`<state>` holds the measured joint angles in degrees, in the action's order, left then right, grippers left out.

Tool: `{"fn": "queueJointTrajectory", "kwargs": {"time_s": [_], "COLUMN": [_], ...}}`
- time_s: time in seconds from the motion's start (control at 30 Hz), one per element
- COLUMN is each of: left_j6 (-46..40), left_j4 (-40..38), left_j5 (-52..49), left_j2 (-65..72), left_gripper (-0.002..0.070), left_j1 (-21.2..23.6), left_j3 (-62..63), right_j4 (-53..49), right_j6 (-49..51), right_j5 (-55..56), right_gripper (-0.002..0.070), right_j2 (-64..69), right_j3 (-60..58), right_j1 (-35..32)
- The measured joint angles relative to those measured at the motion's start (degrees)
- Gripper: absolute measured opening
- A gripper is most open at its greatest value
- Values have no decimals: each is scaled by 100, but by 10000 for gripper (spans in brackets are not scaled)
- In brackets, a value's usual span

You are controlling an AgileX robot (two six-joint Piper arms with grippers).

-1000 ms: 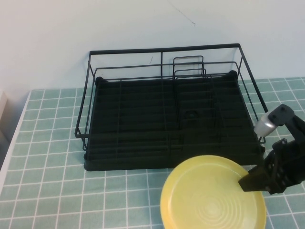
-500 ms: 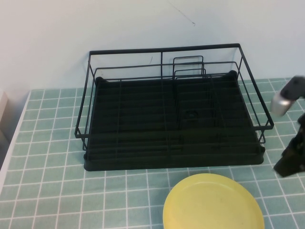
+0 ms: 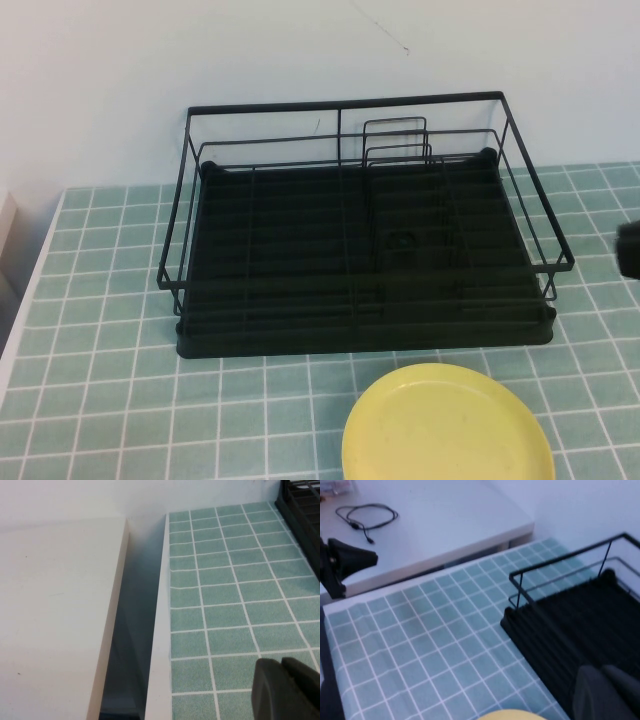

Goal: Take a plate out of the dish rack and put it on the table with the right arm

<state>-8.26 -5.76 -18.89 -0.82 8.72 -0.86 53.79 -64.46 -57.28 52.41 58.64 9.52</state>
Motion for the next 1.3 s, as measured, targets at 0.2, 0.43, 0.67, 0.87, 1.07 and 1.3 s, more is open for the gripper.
{"fn": "queueJointTrajectory", "kwargs": {"time_s": [0.2, 0.43, 0.67, 0.87, 1.07, 1.3], "left_j6": [0, 0, 0, 0, 0, 0], "left_j4": [0, 0, 0, 0, 0, 0], "left_j5": [0, 0, 0, 0, 0, 0], "left_j2": [0, 0, 0, 0, 0, 0], "left_gripper": [-3, -3, -3, -3, -3, -3], "left_j1": [0, 0, 0, 0, 0, 0], "left_j3": [0, 0, 0, 0, 0, 0], "right_j4": [146, -724, -2977, -3264, -3554, -3855], "right_j6": [26, 149, 1107, 1615, 1811, 3161], "right_j5": [-431, -1166, -399, 1207, 4671, 6298], "right_gripper": [-1, -1, -1, -1, -1, -1], "right_j2": [-1061, -1645, -2453, -3234, -3959, -4926], "right_j3": [-253, -267, -465, -1368, -3527, -5701], "right_j1": [0, 0, 0, 0, 0, -28]}}
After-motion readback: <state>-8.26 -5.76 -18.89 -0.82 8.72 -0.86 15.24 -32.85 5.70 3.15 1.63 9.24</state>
